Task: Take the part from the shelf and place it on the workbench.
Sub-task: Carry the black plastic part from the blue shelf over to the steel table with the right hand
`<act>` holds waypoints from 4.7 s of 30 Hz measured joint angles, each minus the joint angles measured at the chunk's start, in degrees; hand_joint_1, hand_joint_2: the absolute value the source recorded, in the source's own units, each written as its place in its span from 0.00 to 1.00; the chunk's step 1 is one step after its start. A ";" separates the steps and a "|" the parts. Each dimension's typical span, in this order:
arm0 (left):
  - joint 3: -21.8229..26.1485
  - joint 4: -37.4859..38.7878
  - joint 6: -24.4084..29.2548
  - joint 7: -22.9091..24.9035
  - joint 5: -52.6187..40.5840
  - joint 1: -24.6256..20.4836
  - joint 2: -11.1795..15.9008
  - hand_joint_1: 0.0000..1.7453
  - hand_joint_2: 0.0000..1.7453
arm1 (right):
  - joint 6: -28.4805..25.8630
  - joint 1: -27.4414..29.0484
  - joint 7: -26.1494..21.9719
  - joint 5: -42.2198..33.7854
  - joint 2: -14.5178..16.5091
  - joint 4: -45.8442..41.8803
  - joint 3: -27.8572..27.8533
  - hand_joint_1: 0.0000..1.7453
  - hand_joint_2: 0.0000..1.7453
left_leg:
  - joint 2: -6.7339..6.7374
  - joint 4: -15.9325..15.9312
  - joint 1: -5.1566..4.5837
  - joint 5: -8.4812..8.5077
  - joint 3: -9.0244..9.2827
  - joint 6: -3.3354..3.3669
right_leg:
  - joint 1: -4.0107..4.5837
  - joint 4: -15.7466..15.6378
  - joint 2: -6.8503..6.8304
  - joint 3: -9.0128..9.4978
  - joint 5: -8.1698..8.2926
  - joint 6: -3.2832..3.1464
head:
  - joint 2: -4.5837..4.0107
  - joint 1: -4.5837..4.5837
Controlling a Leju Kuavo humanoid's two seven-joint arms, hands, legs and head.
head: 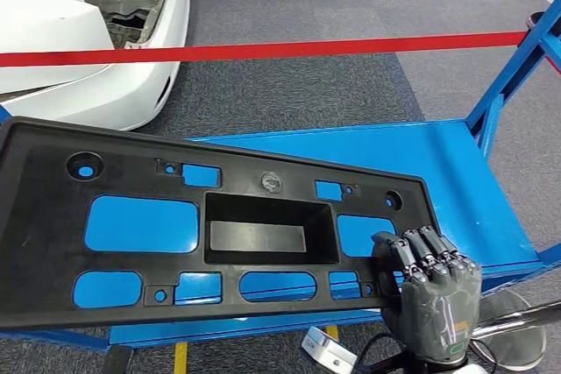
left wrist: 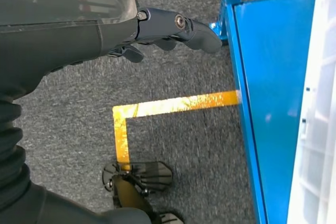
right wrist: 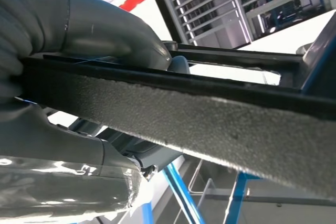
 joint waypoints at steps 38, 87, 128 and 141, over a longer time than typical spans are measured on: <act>0.17 0.01 1.45 0.09 -0.68 -0.26 -0.58 0.00 1.00 | 0.00 -0.87 2.91 -0.01 -1.60 2.27 1.47 1.00 1.00 | 0.75 0.17 0.39 0.54 -0.12 0.62 | -0.90 16.60 -0.68 -4.05 -9.58 2.44 | 0.01 0.66; 0.52 0.04 1.72 0.27 -1.19 -0.38 -1.29 0.00 1.00 | -0.07 -1.95 4.13 0.01 -2.49 2.97 2.80 1.00 1.00 | 0.50 11.20 0.86 -2.10 -1.24 -2.73 | 0.27 0.40 -1.51 -0.05 -0.47 -1.44 | -0.01 0.63; 1.00 0.08 2.09 0.04 -2.06 -0.17 -1.20 0.00 1.00 | -0.13 1.67 -17.94 -18.54 2.36 2.06 -0.97 1.00 1.00 | 0.86 1.15 0.80 -0.24 -0.40 0.35 | -0.20 13.67 -0.87 -2.62 -10.71 1.39 | 0.02 1.17; 1.61 0.08 2.13 0.05 -2.40 -0.33 -1.20 0.00 1.00 | -0.19 4.23 -25.12 -22.95 9.61 2.76 -7.13 1.00 1.00 | 2.22 5.96 0.86 -4.16 -2.31 -1.90 | -0.60 -0.84 -1.80 2.71 -1.78 -0.88 | 0.01 1.03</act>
